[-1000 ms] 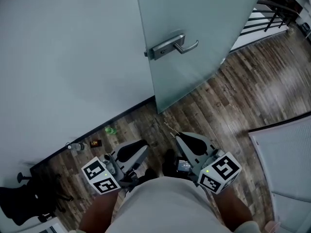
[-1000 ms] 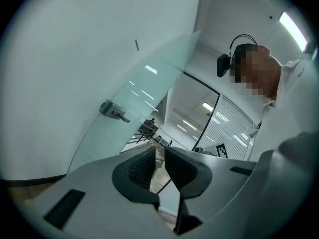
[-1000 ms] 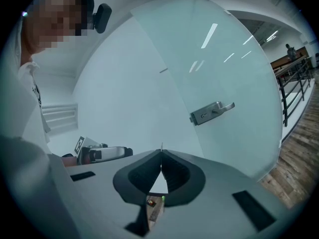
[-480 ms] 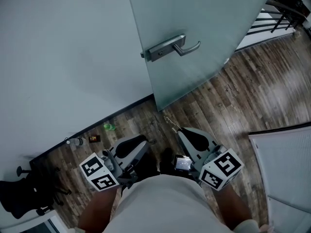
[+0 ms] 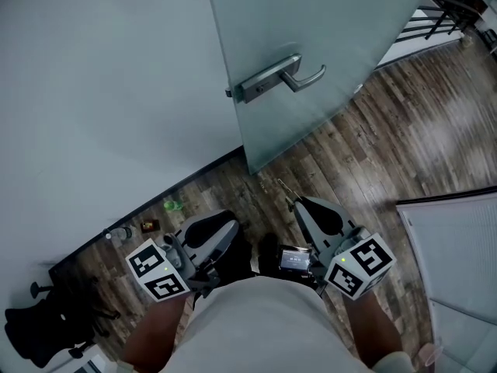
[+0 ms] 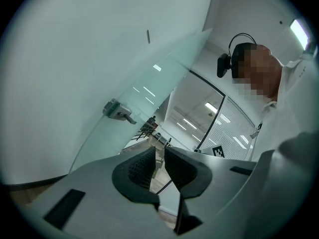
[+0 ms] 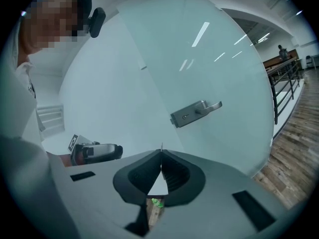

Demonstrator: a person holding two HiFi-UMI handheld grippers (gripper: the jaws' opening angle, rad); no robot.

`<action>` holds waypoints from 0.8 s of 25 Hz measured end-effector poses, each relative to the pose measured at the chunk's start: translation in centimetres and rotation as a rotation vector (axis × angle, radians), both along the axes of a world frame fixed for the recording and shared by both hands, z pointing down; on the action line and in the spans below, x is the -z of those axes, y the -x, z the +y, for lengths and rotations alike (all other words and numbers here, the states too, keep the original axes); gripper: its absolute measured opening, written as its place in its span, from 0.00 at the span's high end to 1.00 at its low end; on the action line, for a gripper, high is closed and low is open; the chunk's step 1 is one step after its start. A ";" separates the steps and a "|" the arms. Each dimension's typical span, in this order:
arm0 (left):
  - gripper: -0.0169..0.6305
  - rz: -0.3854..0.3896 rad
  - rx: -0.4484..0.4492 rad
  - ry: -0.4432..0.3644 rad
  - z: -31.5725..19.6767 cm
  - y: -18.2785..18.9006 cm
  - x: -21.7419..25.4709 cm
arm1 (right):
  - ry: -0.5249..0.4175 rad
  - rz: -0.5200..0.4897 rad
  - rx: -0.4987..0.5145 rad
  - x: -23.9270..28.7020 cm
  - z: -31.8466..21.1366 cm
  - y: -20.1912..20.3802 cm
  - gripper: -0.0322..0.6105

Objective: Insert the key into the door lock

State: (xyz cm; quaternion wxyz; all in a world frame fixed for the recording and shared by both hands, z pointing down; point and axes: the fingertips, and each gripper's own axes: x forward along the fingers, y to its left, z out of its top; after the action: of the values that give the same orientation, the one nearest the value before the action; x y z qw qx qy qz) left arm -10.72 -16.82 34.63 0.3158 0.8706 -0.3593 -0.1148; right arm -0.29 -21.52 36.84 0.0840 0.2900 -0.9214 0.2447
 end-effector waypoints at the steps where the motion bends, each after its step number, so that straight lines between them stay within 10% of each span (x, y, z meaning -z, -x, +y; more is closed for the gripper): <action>1: 0.87 0.001 -0.012 0.000 -0.3 0.3 0.1 | 0.002 0.003 -0.010 0.0 -0.2 0.3 0.93; 20: 0.87 -0.004 -0.100 -0.009 -5.8 6.6 -0.1 | -0.042 0.046 -0.131 0.9 -4.5 5.2 0.93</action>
State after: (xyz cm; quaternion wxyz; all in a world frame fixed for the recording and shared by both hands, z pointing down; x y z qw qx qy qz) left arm -17.35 -22.58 34.73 0.3166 0.8892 -0.3151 -0.0989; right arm -5.45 -26.00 35.94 0.0830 0.3571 -0.9032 0.2233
